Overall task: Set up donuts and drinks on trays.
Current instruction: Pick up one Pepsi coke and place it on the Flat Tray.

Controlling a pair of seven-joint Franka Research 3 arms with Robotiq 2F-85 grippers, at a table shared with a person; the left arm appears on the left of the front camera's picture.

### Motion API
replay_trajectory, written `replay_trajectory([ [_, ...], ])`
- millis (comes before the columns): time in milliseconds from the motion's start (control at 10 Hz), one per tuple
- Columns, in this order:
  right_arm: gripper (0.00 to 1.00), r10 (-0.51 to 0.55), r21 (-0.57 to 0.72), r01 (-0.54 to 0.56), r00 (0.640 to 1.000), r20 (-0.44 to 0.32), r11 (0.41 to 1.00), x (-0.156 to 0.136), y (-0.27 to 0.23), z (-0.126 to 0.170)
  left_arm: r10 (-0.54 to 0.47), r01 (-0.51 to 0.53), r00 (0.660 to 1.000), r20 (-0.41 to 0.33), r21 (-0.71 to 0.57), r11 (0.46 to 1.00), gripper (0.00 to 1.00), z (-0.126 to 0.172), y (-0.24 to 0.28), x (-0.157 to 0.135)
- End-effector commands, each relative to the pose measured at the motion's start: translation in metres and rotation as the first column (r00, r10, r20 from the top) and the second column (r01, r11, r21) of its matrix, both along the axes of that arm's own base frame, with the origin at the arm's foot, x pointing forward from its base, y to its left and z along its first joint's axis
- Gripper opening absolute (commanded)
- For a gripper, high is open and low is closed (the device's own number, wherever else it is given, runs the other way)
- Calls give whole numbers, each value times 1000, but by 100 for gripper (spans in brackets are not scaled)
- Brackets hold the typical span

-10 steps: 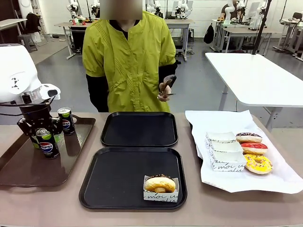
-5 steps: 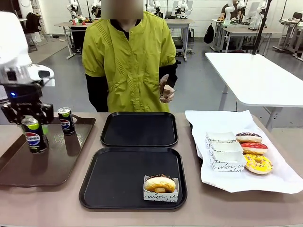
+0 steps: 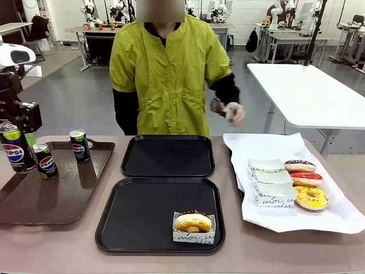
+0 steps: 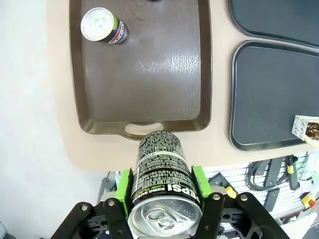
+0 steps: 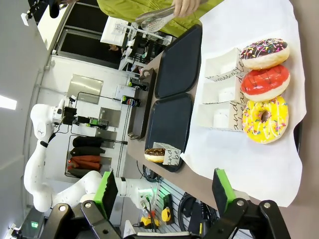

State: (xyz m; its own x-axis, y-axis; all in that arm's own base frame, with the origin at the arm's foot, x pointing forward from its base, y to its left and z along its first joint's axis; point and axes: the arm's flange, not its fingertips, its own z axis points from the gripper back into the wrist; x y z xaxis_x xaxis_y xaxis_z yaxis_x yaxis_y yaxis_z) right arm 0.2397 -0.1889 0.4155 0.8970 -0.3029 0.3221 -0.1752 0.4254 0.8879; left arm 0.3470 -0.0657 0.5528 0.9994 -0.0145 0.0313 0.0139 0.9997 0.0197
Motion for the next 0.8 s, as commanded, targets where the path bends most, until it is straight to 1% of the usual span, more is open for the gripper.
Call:
replay_trajectory([
  [0, 100, 2, 7, -2, 1000, 7, 1000, -1, 0, 0, -8, 8, 1000, -11, 6, 1000, 0, -5, -4, 6],
  [300, 100, 2, 7, -2, 1000, 7, 1000, -1, 0, 0, -8, 8, 1000, -11, 6, 1000, 0, -5, -4, 6],
  [400, 100, 2, 7, -2, 1000, 7, 1000, -1, 0, 0, -6, 6, 1000, -22, 6, 1000, 59, -8, -3, 4],
  [500, 100, 2, 7, -2, 1000, 7, 1000, -1, 0, 0, -78, 78, 997, 14, -15, 997, 59, -12, -30, -1],
  [700, 100, 2, 7, -2, 1000, 7, 1000, -1, 0, 0, -181, 183, 983, 28, -74, 980, 59, -22, -95, -20],
])
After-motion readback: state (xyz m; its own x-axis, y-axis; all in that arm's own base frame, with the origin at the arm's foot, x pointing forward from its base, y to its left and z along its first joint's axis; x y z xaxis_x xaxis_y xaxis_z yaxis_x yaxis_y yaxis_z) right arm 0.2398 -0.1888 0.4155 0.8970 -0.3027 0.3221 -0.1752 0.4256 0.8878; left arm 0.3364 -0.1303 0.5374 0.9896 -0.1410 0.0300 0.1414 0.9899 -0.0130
